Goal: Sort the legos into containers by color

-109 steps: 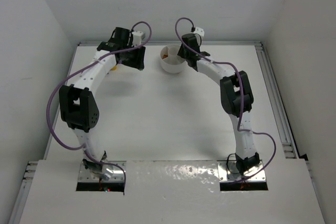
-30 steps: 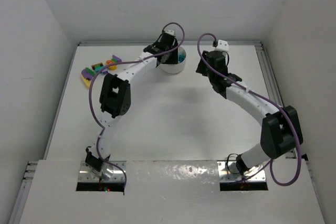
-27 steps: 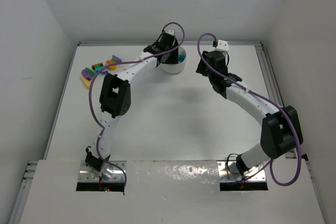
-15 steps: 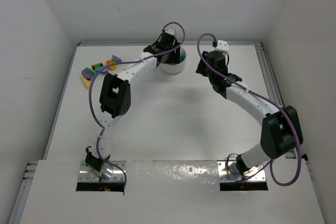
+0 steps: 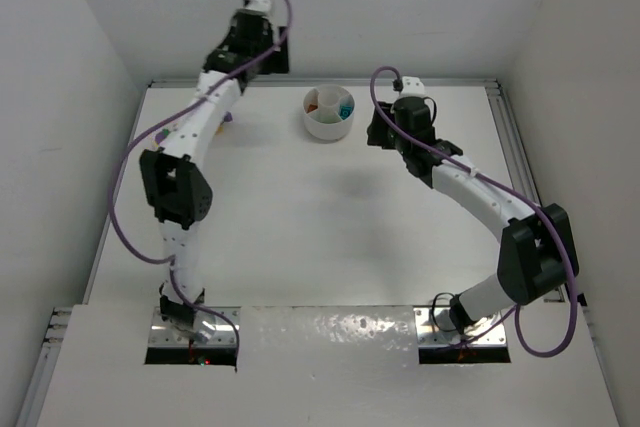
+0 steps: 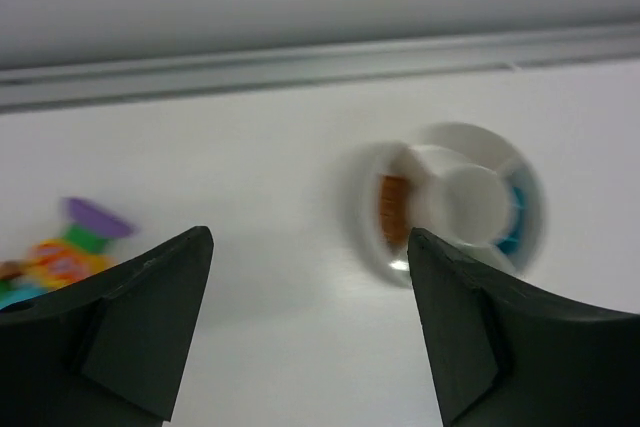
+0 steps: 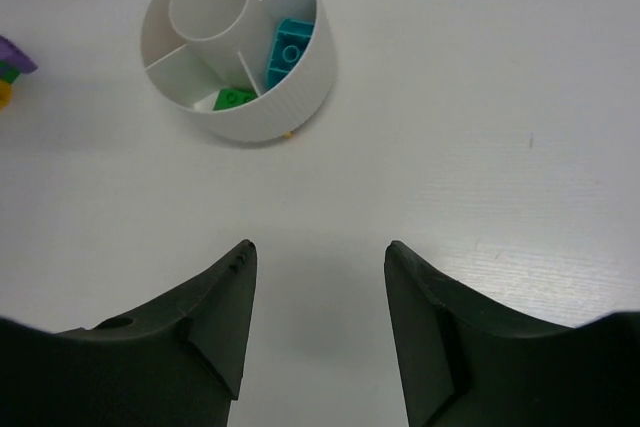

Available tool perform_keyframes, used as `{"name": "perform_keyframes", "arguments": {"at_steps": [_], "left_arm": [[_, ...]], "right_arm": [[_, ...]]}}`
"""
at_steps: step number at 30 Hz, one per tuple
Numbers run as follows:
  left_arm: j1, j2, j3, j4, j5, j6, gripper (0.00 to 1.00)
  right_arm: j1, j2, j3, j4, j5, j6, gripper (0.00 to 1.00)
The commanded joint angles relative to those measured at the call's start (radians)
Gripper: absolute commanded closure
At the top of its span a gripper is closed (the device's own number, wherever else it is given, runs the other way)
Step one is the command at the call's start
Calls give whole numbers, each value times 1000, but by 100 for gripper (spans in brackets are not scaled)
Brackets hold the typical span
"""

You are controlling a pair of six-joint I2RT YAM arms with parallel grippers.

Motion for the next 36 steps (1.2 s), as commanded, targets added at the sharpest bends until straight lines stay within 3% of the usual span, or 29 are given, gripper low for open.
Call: {"name": "perform_keyframes", "arguments": {"at_steps": [1,7,11,14,17,21,26,34,36], "left_arm": [[176,-119,-50,-100,-98,117,22],[422,-192,-262,-235,-122,148,15],[569,-297,-470,-197,-113,83,15],[615,-303,-559,-173,-96,34,15],[620,-268,-608,-122,-128,17,13],[638,-162,-556,-142,-144,-17,13],[651,-93,-544,-99,-53,-33,18],[651,-35,-581,-19,-73,-56,25],[651,-16,-576,-5,-70,-61,31]], "right_arm": [[1,-9,51,13,-113,-39,46],[2,40,122,-72,-227,-44,46],[7,69,165,-119,-247,-39,46],[12,91,191,-142,-247,-33,47],[24,117,243,-191,-248,-30,47],[44,141,340,-272,-249,-45,48],[73,147,378,-286,-215,-57,48],[87,150,420,-338,-180,-62,49],[88,150,423,-344,-175,-67,49]]}}
